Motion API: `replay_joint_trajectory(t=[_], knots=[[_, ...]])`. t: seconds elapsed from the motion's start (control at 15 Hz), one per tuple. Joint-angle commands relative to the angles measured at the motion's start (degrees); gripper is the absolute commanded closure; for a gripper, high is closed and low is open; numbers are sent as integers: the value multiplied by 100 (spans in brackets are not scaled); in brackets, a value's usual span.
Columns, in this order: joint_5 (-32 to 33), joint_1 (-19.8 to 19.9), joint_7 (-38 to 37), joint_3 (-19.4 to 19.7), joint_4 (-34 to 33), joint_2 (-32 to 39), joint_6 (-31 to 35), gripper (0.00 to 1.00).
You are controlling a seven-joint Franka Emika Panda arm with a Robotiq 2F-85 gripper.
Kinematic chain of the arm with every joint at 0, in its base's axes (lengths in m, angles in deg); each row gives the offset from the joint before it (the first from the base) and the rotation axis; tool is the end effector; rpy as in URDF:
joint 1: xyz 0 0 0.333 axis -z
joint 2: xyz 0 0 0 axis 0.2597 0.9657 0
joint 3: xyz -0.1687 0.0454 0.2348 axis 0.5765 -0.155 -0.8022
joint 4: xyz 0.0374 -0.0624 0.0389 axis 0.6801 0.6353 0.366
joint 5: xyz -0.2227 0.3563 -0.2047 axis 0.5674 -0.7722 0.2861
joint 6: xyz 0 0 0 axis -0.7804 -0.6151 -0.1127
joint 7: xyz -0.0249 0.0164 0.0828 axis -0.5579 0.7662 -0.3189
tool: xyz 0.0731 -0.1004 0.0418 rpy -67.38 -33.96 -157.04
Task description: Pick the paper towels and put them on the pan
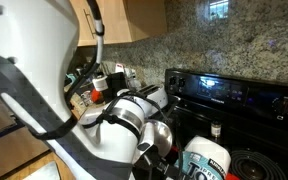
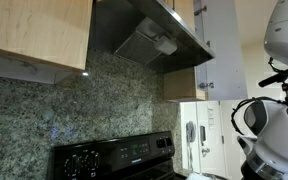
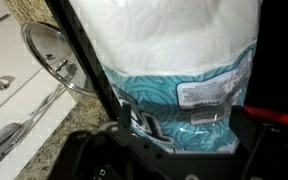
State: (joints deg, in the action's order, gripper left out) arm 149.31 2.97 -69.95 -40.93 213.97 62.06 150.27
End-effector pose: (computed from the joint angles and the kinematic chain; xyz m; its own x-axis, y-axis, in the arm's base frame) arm 0.4483 -0.1009 -0.0019 0.8644 0.0885 0.4950 -0.1617 -0.8832 0.4402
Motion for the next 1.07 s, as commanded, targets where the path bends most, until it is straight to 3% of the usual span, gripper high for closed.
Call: replay_joint_trajectory(t=[0.0,0.4,0.73,1.0], knots=[[-578,-192,360,-80,-330,20,102,0],[-1852,-428,1356,-74,-1132,386,337,0],[-3059,-285,2607,-72,-1729,1053,946,0],[-3980,-261,3272,-126,-1919,1310,813,0]])
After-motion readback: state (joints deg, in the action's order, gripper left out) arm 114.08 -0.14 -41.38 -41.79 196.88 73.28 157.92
